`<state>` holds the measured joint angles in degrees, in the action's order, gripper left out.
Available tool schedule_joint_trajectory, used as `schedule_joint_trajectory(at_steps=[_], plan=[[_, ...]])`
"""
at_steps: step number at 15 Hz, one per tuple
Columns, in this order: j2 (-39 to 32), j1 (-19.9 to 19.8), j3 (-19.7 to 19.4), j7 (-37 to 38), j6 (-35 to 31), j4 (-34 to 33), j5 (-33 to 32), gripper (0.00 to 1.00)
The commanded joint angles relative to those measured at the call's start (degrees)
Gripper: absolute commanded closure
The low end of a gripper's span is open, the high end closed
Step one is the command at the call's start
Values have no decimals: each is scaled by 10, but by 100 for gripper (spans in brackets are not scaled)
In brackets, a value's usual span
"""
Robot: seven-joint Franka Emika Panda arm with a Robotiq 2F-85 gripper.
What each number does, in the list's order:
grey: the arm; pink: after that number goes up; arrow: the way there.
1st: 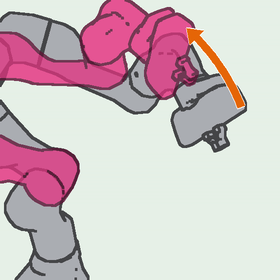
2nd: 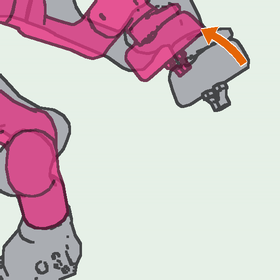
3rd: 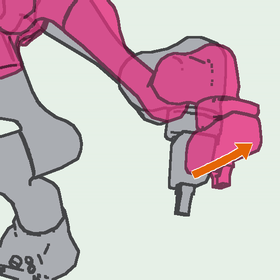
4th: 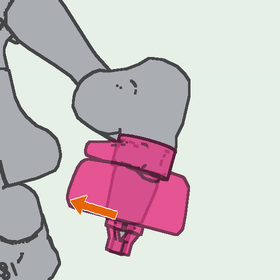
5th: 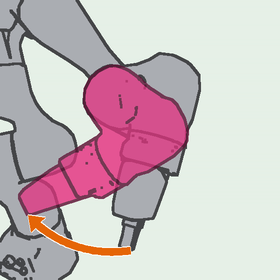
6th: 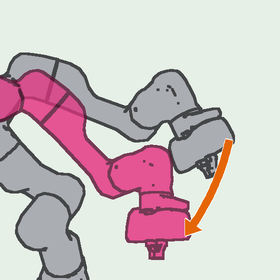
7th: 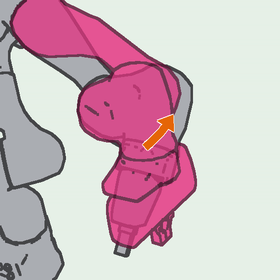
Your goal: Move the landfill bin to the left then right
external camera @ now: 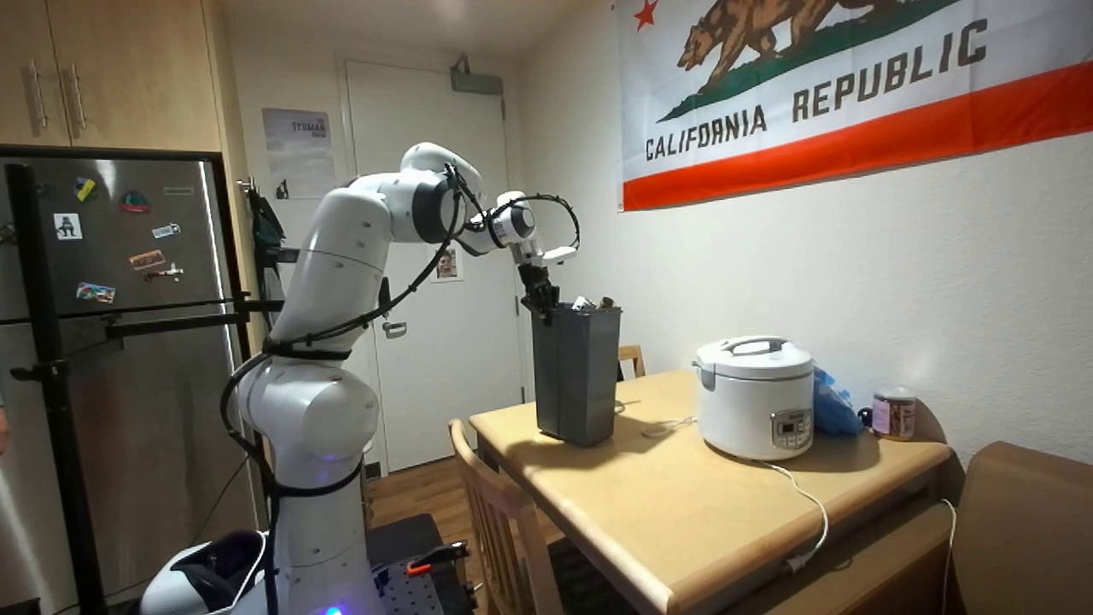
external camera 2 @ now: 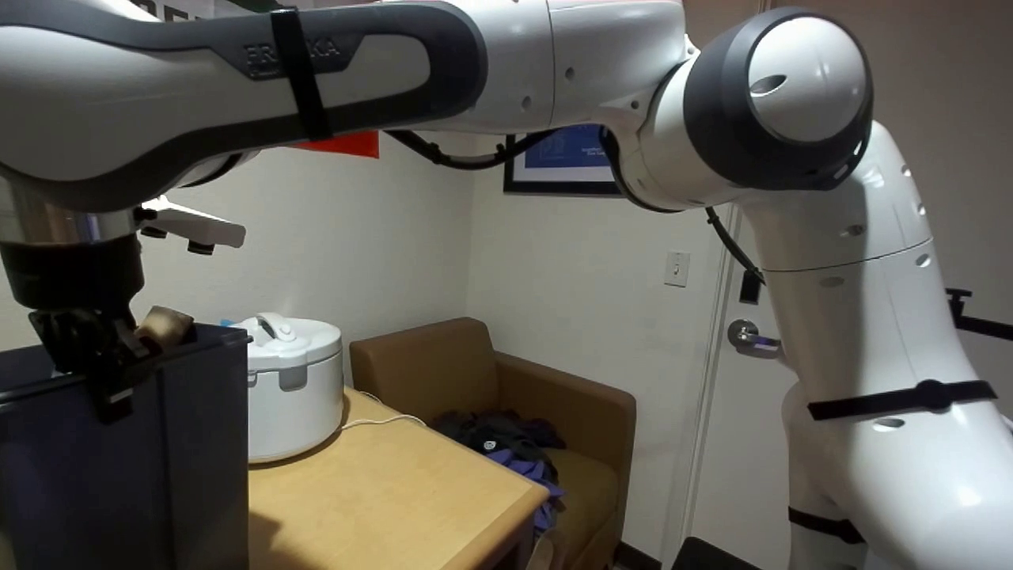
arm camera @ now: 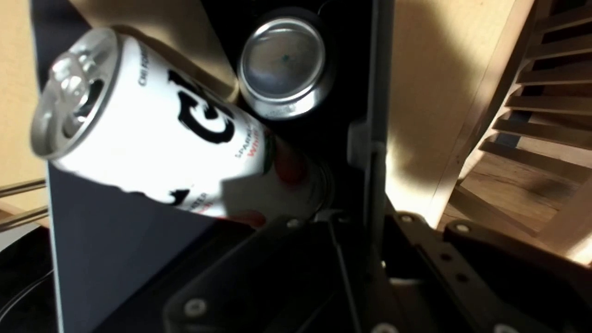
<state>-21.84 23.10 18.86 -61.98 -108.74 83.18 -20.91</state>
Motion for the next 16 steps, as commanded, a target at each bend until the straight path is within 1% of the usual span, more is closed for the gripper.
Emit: schedule_joint_trajectory(at_steps=[1,4,9,10,11,16], plan=[[3,1,-1,-26,26,-35,0,67],[9,3,-3,-31,36,-51,-3,46],[32,1,1,-34,58,-64,-6,7],[38,1,1,-34,60,-64,-6,2],[45,1,1,-33,63,-64,-7,0],[73,6,2,-28,85,-62,-9,0]])
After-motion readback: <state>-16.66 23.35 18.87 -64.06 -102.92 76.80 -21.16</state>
